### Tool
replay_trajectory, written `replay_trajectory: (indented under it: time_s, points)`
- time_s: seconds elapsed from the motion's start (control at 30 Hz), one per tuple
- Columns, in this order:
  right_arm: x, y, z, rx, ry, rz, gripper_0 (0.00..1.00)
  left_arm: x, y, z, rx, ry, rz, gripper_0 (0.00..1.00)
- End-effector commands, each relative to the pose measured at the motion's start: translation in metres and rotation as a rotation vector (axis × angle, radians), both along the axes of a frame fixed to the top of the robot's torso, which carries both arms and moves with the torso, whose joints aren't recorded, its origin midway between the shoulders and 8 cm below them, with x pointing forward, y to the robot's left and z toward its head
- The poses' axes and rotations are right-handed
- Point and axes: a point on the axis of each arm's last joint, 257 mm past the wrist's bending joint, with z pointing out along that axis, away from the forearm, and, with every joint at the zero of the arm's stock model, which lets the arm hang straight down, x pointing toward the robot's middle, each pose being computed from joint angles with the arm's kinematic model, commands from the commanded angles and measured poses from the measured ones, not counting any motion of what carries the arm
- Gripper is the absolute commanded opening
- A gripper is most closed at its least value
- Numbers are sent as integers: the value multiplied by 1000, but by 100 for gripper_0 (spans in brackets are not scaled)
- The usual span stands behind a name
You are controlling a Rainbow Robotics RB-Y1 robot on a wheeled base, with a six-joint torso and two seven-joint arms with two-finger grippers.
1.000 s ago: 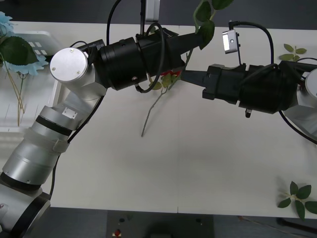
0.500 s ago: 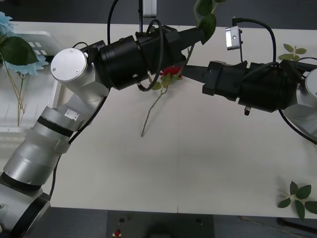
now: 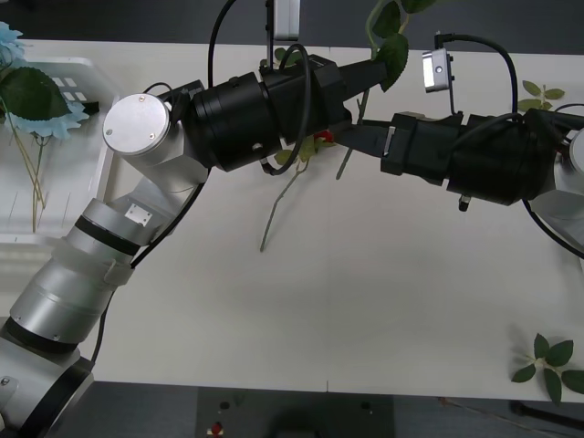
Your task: Put the red flowers into the right box and the blue flowers into the left box
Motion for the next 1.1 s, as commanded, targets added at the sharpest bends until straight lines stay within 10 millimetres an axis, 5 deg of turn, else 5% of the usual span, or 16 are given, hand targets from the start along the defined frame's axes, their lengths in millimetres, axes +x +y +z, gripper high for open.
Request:
replay_trajectory:
  time_s: [0.03, 0.1, 0.13, 0.93, 0.97, 1.03, 1.1]
  points:
    - [4, -6, 13, -20, -59, -7, 59, -8, -4, 11, -2, -67, -6, 0]
    - [4, -6, 13, -19, -58, -6, 12, -8, -4, 11, -1, -67, -5, 0]
    - [3, -6, 14, -15, -56, -5, 0, -8, -4, 11, -1, -69, -5, 0]
    - [1, -8, 16, -17, -46, 4, 0, -8, -4, 8, 5, -81, 2, 0]
    - [2, -10, 16, -17, -44, 1, 0, -8, -3, 8, 5, -80, 2, 6]
    - [-1, -15, 23, -19, -37, 15, 0, -7, -3, 7, 4, -76, 2, 69]
    - [-1, -19, 26, -19, -30, 17, 0, -8, -4, 8, 2, -76, 1, 98]
